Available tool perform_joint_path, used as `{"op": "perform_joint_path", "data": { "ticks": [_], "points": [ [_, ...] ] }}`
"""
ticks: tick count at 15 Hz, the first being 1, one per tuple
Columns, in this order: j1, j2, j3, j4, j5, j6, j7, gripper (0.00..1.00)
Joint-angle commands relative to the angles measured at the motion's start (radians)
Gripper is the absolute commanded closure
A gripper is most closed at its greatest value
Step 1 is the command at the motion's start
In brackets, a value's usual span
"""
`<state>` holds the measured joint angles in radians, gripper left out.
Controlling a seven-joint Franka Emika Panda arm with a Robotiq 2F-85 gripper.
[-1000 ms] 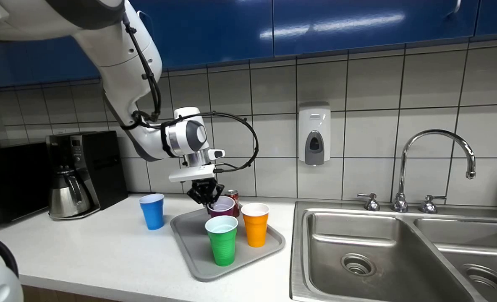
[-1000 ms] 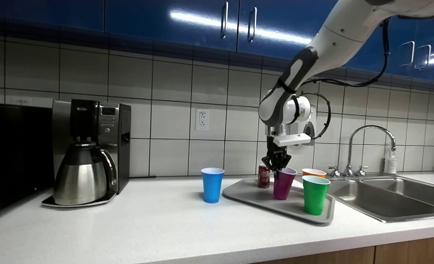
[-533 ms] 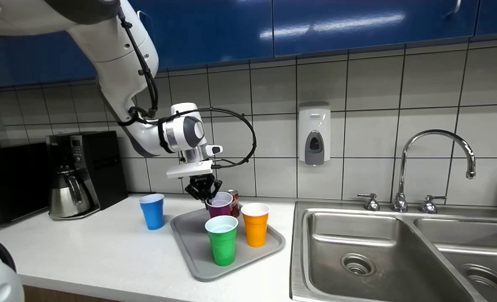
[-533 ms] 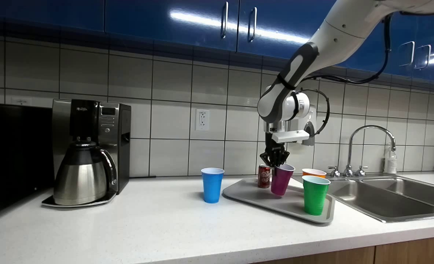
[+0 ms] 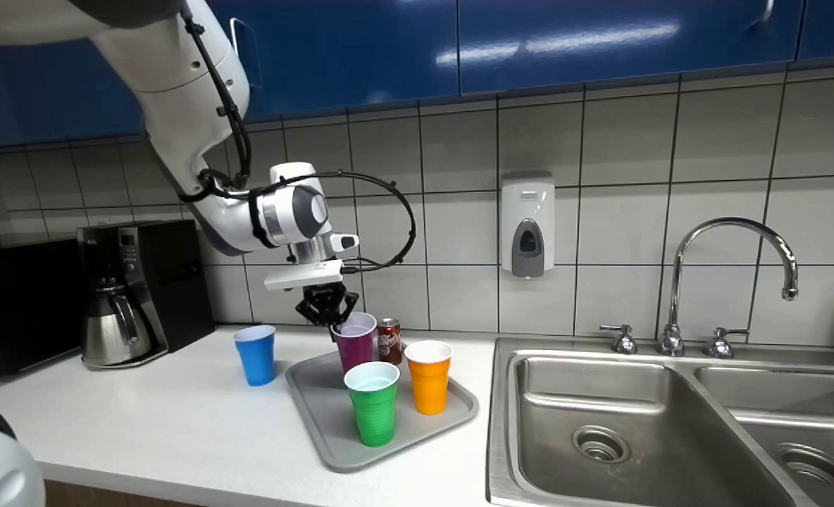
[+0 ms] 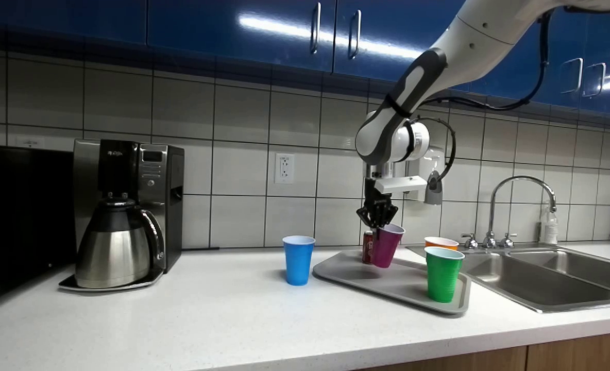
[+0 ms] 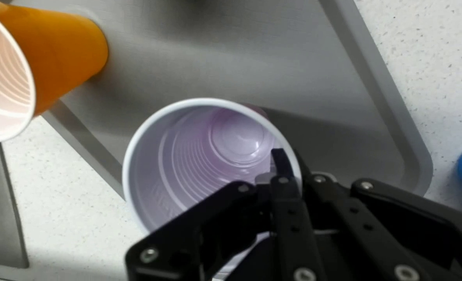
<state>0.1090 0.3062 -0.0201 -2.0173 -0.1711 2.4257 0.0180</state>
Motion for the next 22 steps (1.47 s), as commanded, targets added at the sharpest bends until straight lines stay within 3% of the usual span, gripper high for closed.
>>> {"op": "perform_joint_path", "data": {
  "ticks": [1,22],
  "points": [
    [0.006,-0.050,0.023,-0.034,-0.013,-0.021,0.018,0.99],
    [0.052,-0.126,0.127,-0.115,0.021,-0.038,-0.005,0.99]
  ]
}}
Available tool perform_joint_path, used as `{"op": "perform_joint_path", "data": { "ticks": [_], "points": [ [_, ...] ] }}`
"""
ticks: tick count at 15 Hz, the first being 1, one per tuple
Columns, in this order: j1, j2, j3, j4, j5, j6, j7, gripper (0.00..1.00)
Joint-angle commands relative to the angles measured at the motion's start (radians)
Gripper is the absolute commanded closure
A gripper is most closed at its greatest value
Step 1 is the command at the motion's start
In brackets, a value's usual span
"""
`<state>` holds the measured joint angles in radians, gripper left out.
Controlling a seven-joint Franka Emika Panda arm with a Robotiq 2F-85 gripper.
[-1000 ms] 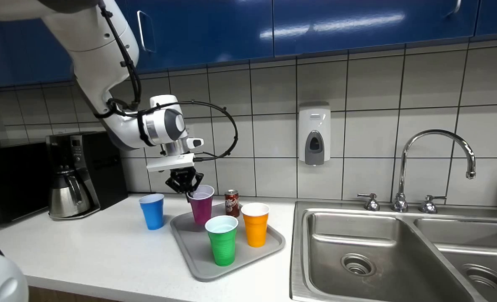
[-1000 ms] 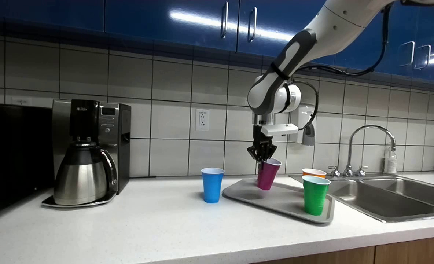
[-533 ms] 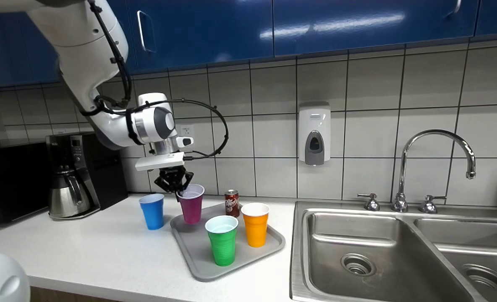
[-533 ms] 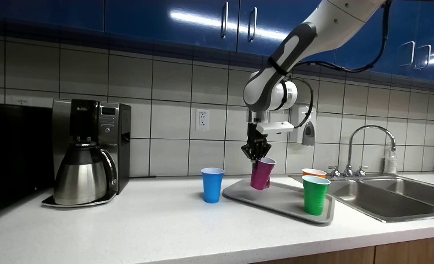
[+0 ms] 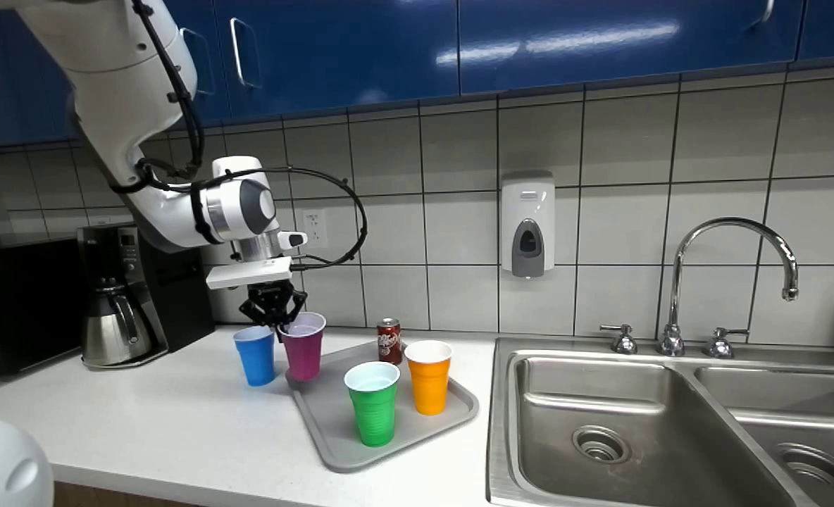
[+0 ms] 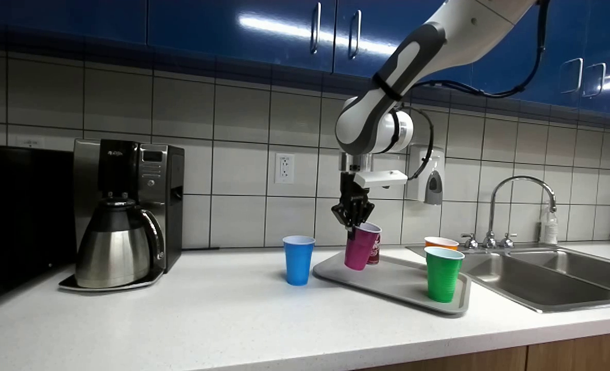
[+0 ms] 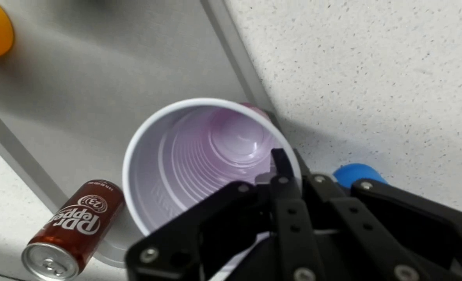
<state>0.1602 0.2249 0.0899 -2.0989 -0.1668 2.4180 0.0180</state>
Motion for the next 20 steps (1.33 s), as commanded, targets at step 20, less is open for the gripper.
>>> {"op": "perform_joint_path", "data": {
  "ticks": [20],
  "points": [
    [0.032,0.001,0.073,-0.039,0.024,-0.036,-0.043,0.99]
  ]
}}
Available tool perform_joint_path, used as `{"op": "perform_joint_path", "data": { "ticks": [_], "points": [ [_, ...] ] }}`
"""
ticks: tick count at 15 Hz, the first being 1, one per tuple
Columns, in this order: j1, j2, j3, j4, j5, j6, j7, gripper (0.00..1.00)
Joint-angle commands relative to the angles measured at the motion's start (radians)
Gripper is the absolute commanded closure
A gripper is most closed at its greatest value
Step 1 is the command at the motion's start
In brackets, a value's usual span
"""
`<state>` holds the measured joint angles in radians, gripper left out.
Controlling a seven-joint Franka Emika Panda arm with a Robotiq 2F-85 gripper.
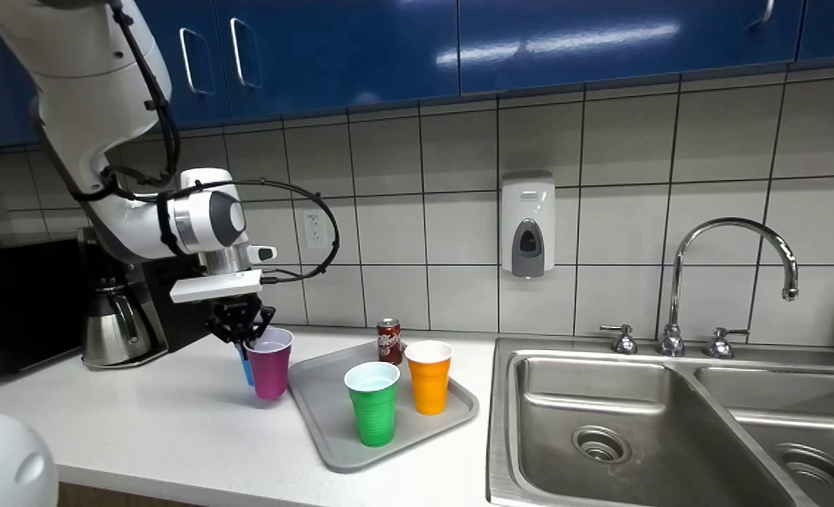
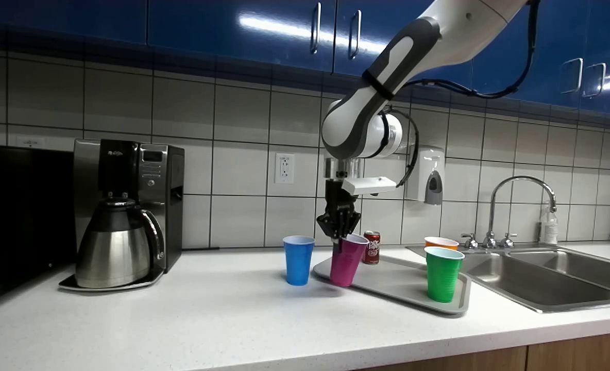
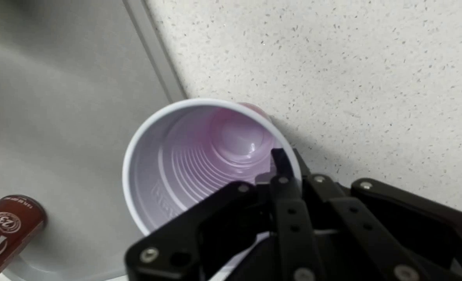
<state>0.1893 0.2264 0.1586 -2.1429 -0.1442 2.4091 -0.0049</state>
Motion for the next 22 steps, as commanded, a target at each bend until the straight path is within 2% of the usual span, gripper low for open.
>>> {"op": "perform_joint_path", "data": {
  "ticks": [1,12,13,14,15,22],
  "points": [
    [0.004,0.004,0.005,0.007,0.003,-0.028,-0.020,0.99],
    [0.013,0.043,0.003,0.022,-0.003,-0.032,-0.019,0.99],
    [0.014,0.045,0.004,0.023,-0.002,-0.035,-0.020,0.72],
    [0.014,0.047,0.004,0.024,-0.001,-0.036,-0.022,0.71],
    [0.014,0.047,0.005,0.024,0.000,-0.035,-0.023,0.65],
    [0.013,0.045,0.004,0.022,0.004,-0.032,-0.023,0.13]
  ]
}}
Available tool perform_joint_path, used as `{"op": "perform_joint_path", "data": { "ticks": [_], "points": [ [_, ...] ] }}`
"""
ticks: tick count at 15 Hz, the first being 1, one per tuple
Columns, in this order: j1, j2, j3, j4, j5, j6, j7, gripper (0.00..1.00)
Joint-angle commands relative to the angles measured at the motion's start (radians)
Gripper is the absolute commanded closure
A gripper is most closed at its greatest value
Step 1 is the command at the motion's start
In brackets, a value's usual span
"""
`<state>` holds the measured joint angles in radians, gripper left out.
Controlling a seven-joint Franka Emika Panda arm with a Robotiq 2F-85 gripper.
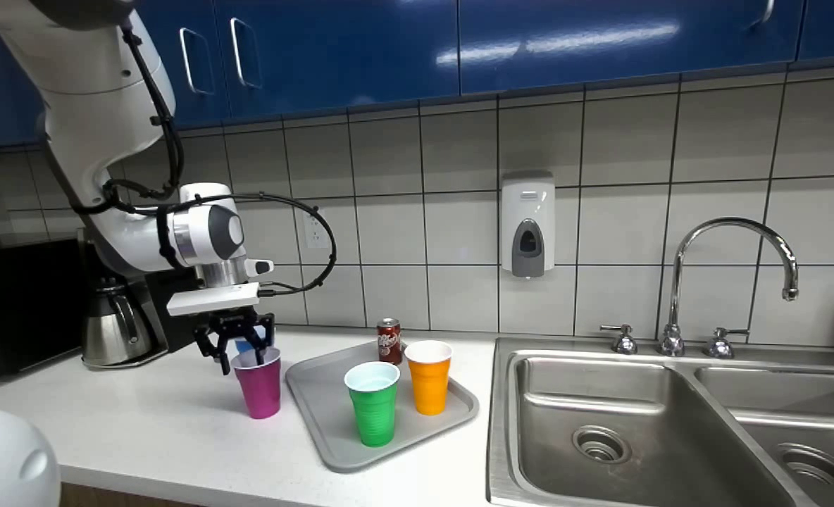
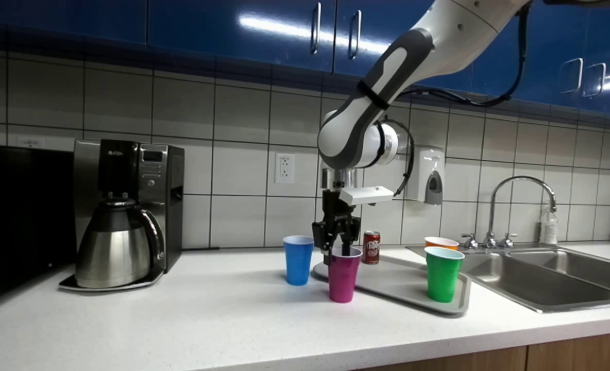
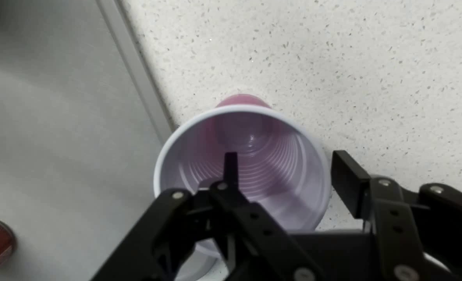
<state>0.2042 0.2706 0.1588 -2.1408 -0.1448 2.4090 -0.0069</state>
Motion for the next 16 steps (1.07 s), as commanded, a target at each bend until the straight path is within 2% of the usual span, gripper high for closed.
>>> {"op": "perform_joint_path", "data": {
  "ticks": [1,3,16],
  "points": [
    [-0.004,-0.001,0.004,0.020,0.007,-0.032,-0.023,0.05],
    [-0.005,-0.004,0.004,0.018,0.010,-0.031,-0.026,0.00],
    [-0.024,-0.062,0.001,-0.003,0.024,-0.020,-0.048,0.00]
  ]
}}
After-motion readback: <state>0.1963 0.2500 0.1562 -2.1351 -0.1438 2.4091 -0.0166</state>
